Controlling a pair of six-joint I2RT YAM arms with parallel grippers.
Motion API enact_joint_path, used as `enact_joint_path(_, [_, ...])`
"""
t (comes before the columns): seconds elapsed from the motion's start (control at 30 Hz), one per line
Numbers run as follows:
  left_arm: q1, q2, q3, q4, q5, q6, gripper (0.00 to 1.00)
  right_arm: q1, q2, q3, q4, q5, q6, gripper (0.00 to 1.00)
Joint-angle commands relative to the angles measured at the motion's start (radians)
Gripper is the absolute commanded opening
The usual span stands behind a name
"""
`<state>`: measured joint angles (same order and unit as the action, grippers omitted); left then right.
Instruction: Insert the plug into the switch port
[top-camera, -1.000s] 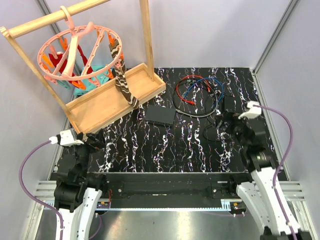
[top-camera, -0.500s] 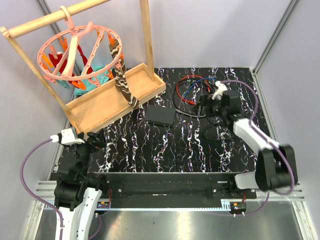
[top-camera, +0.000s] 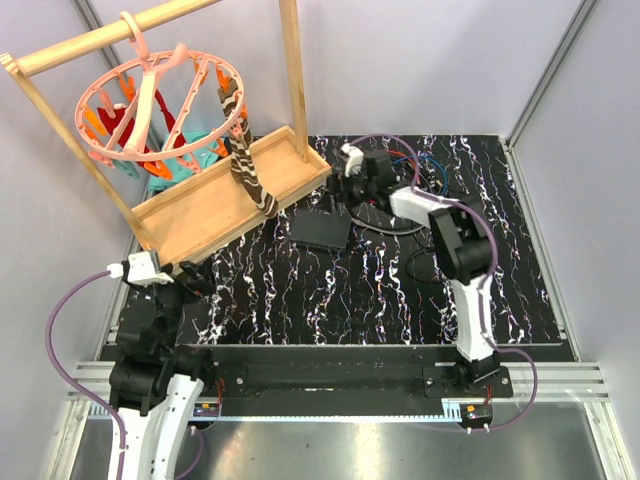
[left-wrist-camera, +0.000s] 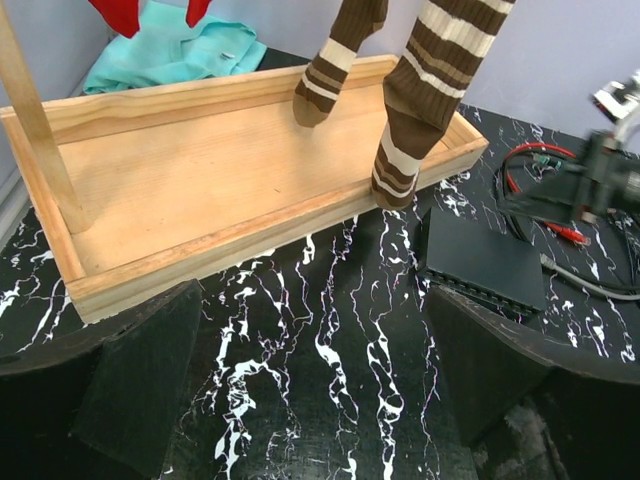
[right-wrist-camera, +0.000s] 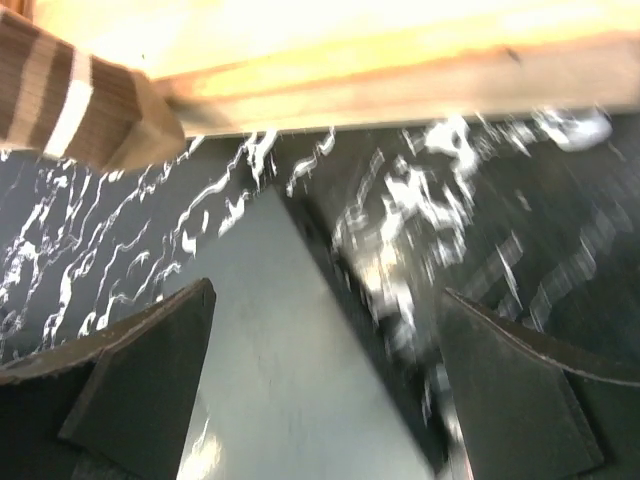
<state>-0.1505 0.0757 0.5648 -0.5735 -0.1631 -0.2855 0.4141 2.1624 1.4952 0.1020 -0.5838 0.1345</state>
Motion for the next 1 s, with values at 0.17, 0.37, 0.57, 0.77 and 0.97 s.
enact_joint_path(0.17, [-0.012,0.029,-0.006,0.058,0.046,0.014,0.99,0.084,0.226,0.341,-0.212,-0.109,-0.048,1.0])
enact_joint_path(0.37, [-0.011,0.041,-0.011,0.08,0.096,0.011,0.99,0.12,0.208,0.301,-0.285,-0.217,-0.081,1.0])
enact_joint_path(0.57, [-0.011,0.104,-0.019,0.101,0.158,-0.067,0.99,0.169,0.071,0.142,-0.318,-0.274,-0.121,1.0])
enact_joint_path(0.77, [-0.014,0.249,-0.077,0.175,0.33,-0.259,0.99,0.189,-0.134,-0.012,-0.318,-0.24,-0.124,1.0])
enact_joint_path(0.97, [-0.035,0.511,-0.092,0.242,0.457,-0.353,0.99,0.183,-0.415,-0.216,-0.289,0.12,-0.015,1.0])
